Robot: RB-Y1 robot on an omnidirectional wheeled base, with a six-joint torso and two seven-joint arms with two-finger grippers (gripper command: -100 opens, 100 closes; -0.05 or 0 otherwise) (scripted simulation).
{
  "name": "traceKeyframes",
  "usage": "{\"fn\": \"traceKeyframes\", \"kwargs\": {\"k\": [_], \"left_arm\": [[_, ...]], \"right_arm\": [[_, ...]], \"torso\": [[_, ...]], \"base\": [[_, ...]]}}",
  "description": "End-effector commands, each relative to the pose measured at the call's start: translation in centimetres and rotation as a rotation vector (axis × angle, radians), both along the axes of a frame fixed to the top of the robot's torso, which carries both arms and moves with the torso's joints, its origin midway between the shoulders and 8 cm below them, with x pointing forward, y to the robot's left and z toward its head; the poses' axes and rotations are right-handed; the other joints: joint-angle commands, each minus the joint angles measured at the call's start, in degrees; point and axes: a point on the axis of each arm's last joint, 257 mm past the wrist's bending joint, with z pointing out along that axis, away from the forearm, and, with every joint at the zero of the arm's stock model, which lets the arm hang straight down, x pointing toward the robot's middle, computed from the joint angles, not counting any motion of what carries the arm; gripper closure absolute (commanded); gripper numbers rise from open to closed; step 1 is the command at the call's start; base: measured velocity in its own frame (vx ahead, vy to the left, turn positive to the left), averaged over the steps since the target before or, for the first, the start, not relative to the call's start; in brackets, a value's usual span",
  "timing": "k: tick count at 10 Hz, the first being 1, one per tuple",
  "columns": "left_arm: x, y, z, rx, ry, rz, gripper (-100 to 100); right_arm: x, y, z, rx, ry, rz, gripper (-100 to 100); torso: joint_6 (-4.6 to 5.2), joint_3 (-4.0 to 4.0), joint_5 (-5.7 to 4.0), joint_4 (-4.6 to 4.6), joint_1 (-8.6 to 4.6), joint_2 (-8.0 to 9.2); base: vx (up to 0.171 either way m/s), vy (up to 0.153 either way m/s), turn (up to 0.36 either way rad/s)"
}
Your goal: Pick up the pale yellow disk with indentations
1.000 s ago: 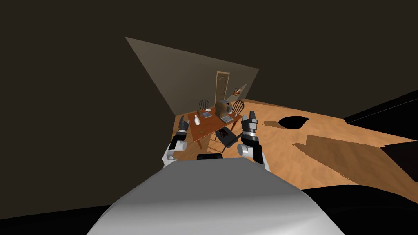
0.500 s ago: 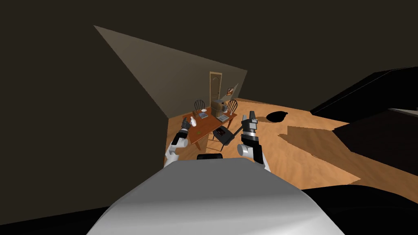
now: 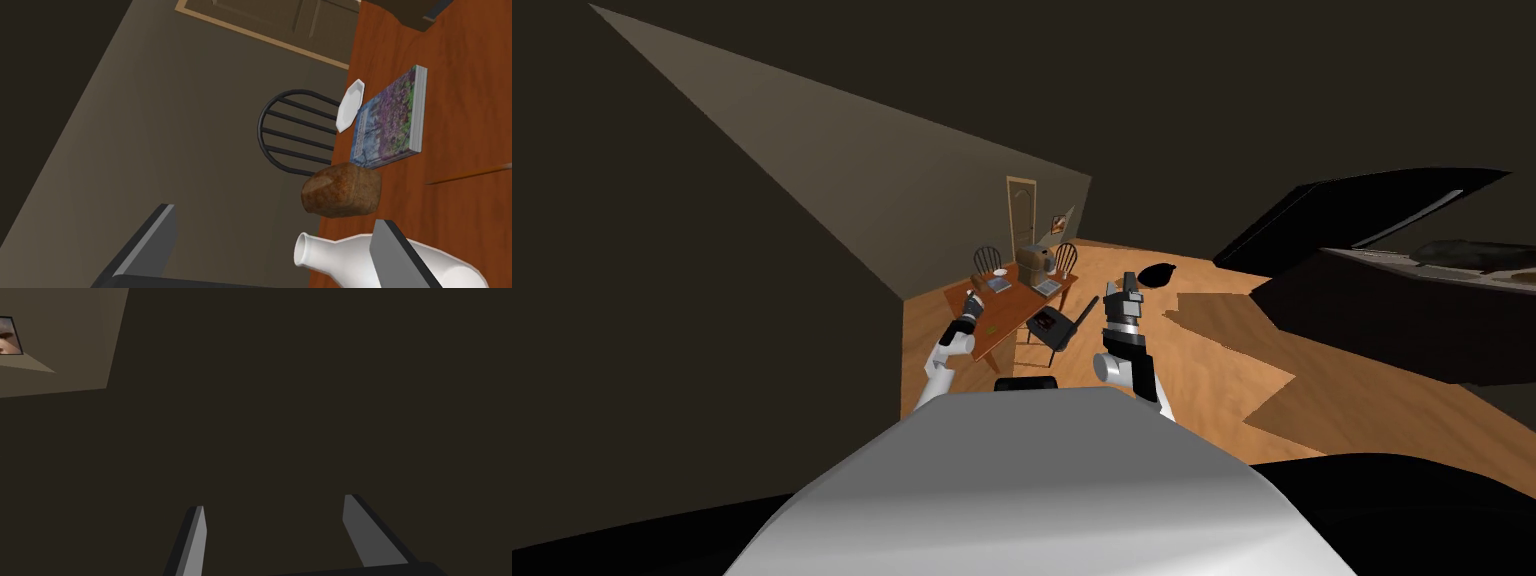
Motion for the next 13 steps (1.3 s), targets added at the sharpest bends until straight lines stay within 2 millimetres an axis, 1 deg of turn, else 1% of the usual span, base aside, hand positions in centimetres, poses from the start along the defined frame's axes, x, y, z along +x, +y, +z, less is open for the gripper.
{"fn": "traceKeyframes", "kwargs": {"k": [1, 2, 3, 4, 5, 6, 7, 8, 9, 10, 11, 12, 13], "left_arm": [[0.9, 0.3, -1.8, -0.014, 0.062, -0.002, -100], [0.8, 0.4, -3.1, -0.015, 0.095, 0.0, -100], [1.5, 0.6, -3.9, -0.026, 0.13, 0.001, -100], [1.3, 0.7, -5.3, -0.027, 0.167, 0.003, -100], [1.9, 1.0, -5.9, -0.036, 0.205, 0.004, -100], [1.6, 1.2, -7.6, -0.038, 0.242, 0.008, -100], [1.6, 1.2, -7.6, -0.038, 0.242, 0.008, -100], [2.0, 1.7, -8.9, -0.047, 0.298, 0.012, -100], [1.7, 1.9, -9.8, -0.048, 0.318, 0.015, -100], [2.1, 2.5, -10.8, -0.057, 0.361, 0.024, -100], [1.7, 2.6, -12.0, -0.058, 0.396, 0.026, -100], [2.0, 3.4, -12.9, -0.066, 0.435, 0.037, -100], [1.4, 3.5, -14.2, -0.068, 0.474, 0.039, -100]], "right_arm": [[0.0, 0.0, 0.0, 0.0, 0.0, 0.0, 0], [0.0, 0.0, 0.0, 0.0, 0.0, 0.0, 0], [0.0, 0.0, 0.0, 0.0, 0.0, 0.0, 0], [0.0, 0.0, 0.0, 0.0, 0.0, 0.0, 0], [0.0, 0.0, 0.0, 0.0, 0.0, 0.0, 0], [0.0, 0.0, 0.0, 0.0, 0.0, 0.0, 0], [0.0, 0.0, 0.0, 0.0, 0.0, 0.0, 0], [0.0, 0.0, 0.0, 0.0, 0.0, 0.0, 0], [0.0, 0.0, 0.0, 0.0, 0.0, 0.0, 0], [0.0, 0.0, 0.0, 0.0, 0.0, 0.0, 0], [0.0, 0.0, 0.0, 0.0, 0.0, 0.0, 0], [0.0, 0.0, 0.0, 0.0, 0.0, 0.0, 0], [0.0, 0.0, 0.0, 0.0, 0.0, 0.0, 0]], "torso": [[0.0, 0.0, 0.0, 0.0, 0.0, 0.0], [0.06, 0.0, 0.0, 0.0, 0.02, 0.0], [0.0, 0.01, 0.0, 0.0, 0.0, 0.01], [0.06, 0.01, -0.01, 0.01, -0.02, 0.02], [-0.02, 0.02, 0.0, 0.01, -0.01, 0.03], [0.04, 0.01, -0.01, 0.01, -0.02, 0.02], [-0.02, 0.01, 0.0, 0.0, -0.02, 0.02], [-0.03, 0.0, -0.01, 0.0, -0.06, 0.01], [0.05, 0.0, -0.02, 0.0, -0.07, 0.0], [-0.03, 0.01, -0.01, 0.0, -0.03, 0.01], [0.03, 0.01, 0.0, 0.01, 0.0, 0.01], [-0.03, 0.01, 0.0, 0.0, 0.01, 0.02], [0.03, 0.01, -0.01, 0.01, -0.01, 0.02]], "base": [[0.005, 0.04, -0.313], [0.0, 0.037, -0.163], [-0.004, 0.03, -0.323], [-0.005, 0.035, -0.128], [-0.003, 0.028, -0.258], [0.003, 0.033, -0.161], [0.001, 0.018, 0.017], [-0.001, 0.018, -0.314], [0.0, 0.031, -0.171], [-0.004, 0.04, -0.269], [-0.006, 0.04, -0.136], [-0.005, 0.034, -0.299], [-0.005, 0.031, -0.157]]}}
